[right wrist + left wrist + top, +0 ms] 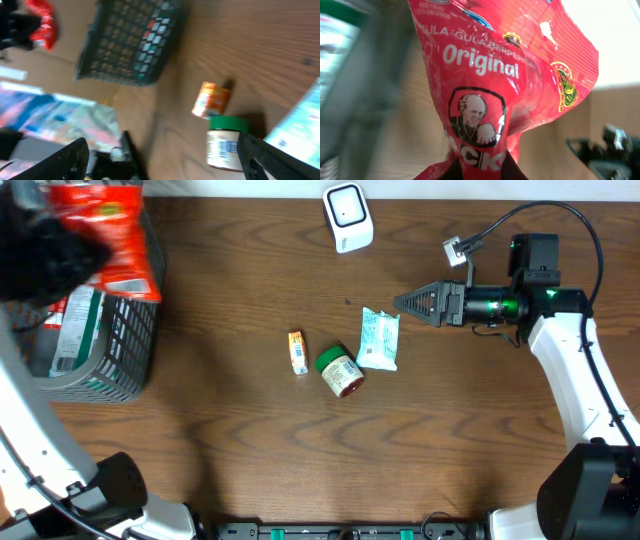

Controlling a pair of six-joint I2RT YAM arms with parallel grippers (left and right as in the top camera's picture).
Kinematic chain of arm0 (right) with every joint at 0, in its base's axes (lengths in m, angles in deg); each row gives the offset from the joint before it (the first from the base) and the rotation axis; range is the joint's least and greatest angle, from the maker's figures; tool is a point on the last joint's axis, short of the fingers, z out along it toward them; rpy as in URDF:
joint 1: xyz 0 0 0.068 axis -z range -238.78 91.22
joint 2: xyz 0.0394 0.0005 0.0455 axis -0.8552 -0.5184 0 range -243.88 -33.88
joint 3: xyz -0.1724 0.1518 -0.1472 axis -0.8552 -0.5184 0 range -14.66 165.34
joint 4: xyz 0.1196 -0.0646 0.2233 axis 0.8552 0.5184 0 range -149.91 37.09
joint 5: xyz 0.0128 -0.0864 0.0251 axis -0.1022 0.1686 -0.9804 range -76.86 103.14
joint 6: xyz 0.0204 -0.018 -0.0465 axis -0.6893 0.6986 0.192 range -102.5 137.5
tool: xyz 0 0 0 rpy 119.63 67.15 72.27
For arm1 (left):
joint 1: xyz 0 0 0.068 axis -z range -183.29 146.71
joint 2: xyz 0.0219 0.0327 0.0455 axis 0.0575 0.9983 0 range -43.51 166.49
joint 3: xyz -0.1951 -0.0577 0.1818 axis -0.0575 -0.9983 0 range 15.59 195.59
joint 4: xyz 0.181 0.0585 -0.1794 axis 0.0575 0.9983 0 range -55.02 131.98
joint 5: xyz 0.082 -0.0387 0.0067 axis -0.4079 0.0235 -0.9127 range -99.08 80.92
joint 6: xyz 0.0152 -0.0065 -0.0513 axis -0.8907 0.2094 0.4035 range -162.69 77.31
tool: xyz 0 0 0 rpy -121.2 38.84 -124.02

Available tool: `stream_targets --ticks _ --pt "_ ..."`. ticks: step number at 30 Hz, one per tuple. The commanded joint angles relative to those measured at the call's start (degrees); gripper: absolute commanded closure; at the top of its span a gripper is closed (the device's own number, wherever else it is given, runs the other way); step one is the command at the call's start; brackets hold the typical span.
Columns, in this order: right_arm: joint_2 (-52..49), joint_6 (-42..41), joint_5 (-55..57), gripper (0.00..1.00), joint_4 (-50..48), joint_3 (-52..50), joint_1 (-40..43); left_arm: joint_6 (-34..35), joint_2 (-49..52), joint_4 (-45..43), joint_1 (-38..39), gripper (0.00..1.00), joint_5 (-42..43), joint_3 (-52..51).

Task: Scan the item barcode
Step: 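Carry the red bag toward the right gripper and hand it over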

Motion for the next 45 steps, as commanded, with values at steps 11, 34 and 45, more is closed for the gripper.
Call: stream_targets --ticks 11,34,45 --pt "1.27 -1.36 -11.74 0.13 -7.39 1.22 -6.8 0.37 0.39 -0.48 26.29 0.92 -2.34 -5.14" --pt "1.27 -18.53 -0.31 0.22 -26.08 1.22 -15.8 10.49 0.68 -12.74 42.56 0.93 -4.44 -15.21" --pt "1.27 -22.71 3.93 0.61 -31.56 1.22 -15.93 10.45 0.7 -12.76 44.92 0.93 -5.46 -15.21"
